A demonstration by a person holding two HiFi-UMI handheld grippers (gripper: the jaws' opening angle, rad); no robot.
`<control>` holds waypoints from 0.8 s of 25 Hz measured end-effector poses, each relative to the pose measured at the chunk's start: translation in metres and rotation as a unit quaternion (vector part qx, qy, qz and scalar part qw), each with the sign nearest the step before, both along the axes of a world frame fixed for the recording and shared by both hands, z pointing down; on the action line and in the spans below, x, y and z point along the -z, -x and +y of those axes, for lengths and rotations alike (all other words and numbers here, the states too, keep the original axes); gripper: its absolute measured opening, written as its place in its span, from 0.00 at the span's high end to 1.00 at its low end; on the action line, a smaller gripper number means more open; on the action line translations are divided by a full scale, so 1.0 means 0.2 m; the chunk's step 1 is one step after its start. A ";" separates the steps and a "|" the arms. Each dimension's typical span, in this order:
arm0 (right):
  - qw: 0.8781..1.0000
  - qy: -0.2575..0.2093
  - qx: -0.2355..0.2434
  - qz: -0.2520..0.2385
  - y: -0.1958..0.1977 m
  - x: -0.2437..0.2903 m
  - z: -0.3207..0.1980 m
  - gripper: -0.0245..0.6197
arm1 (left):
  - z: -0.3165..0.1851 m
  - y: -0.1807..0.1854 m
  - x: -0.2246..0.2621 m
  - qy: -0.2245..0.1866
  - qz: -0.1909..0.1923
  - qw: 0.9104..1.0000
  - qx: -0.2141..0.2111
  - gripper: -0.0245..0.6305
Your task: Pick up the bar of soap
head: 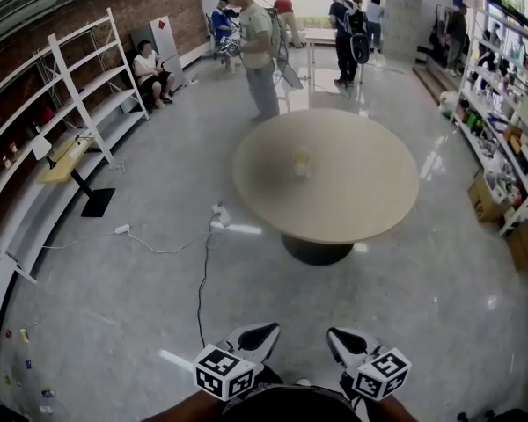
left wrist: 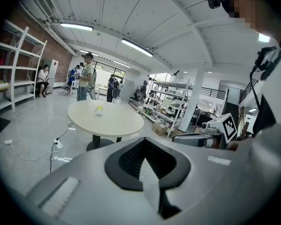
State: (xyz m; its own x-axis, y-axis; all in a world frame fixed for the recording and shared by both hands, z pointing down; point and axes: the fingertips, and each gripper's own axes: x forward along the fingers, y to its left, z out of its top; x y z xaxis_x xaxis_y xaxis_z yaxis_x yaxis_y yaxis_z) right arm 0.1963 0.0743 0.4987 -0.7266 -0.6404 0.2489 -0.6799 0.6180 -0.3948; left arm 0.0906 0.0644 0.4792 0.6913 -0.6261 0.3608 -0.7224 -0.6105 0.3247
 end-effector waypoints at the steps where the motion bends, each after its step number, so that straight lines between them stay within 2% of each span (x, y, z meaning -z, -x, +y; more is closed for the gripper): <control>1: 1.000 0.001 -0.002 0.000 0.00 0.00 -0.03 0.95 | -0.03 0.01 -0.01 0.002 0.001 1.000 0.000 0.95; 6: 1.000 0.005 -0.022 0.007 0.05 0.01 -0.17 0.95 | -0.21 0.04 0.00 0.004 0.014 1.000 -0.019 0.95; 10: 0.999 0.006 -0.033 0.013 0.17 0.04 -0.30 0.95 | -0.36 0.14 0.03 0.000 0.024 0.999 -0.029 0.95; 20: 0.999 0.002 -0.026 0.037 0.64 0.11 -0.57 0.95 | -0.65 0.54 0.01 0.015 0.043 0.998 -0.039 0.95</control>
